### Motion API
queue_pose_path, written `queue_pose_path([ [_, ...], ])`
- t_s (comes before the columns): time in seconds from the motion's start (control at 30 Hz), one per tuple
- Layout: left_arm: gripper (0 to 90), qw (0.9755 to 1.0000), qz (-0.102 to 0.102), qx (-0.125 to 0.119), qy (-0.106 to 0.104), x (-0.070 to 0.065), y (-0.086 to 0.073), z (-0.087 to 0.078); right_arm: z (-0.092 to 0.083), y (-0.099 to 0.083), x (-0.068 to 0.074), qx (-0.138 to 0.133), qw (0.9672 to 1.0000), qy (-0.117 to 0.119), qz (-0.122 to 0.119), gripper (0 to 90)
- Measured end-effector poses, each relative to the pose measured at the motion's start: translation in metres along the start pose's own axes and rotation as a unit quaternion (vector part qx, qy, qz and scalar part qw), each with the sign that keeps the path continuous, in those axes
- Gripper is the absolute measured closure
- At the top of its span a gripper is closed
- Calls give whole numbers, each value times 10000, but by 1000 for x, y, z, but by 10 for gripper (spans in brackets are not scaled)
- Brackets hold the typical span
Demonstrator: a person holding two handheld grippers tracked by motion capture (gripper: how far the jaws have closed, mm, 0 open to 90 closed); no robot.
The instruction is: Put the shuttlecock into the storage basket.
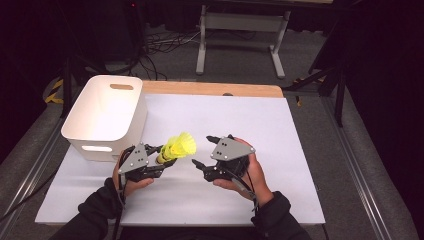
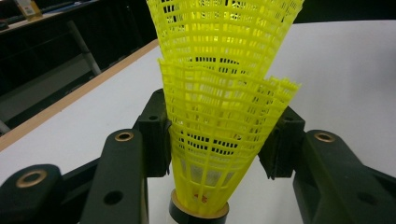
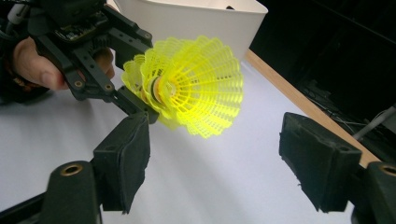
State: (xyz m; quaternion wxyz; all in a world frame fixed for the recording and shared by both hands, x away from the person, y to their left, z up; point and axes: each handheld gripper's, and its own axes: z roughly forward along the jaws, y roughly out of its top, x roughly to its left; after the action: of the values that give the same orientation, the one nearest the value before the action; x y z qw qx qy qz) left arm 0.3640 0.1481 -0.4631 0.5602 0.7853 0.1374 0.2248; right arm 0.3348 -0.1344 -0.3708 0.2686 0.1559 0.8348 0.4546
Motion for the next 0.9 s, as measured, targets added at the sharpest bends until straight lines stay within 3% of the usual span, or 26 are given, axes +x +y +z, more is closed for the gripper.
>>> queue_pose_path([
  [0.37,529,10000,1,-5,43,1,0,-4,-7,-17,-7,61,9994,-338,5,249],
  [0.9,526,9999,31,-21,123,3,-1,-12,-23,-49,-16,83,9982,-598,17,212],
])
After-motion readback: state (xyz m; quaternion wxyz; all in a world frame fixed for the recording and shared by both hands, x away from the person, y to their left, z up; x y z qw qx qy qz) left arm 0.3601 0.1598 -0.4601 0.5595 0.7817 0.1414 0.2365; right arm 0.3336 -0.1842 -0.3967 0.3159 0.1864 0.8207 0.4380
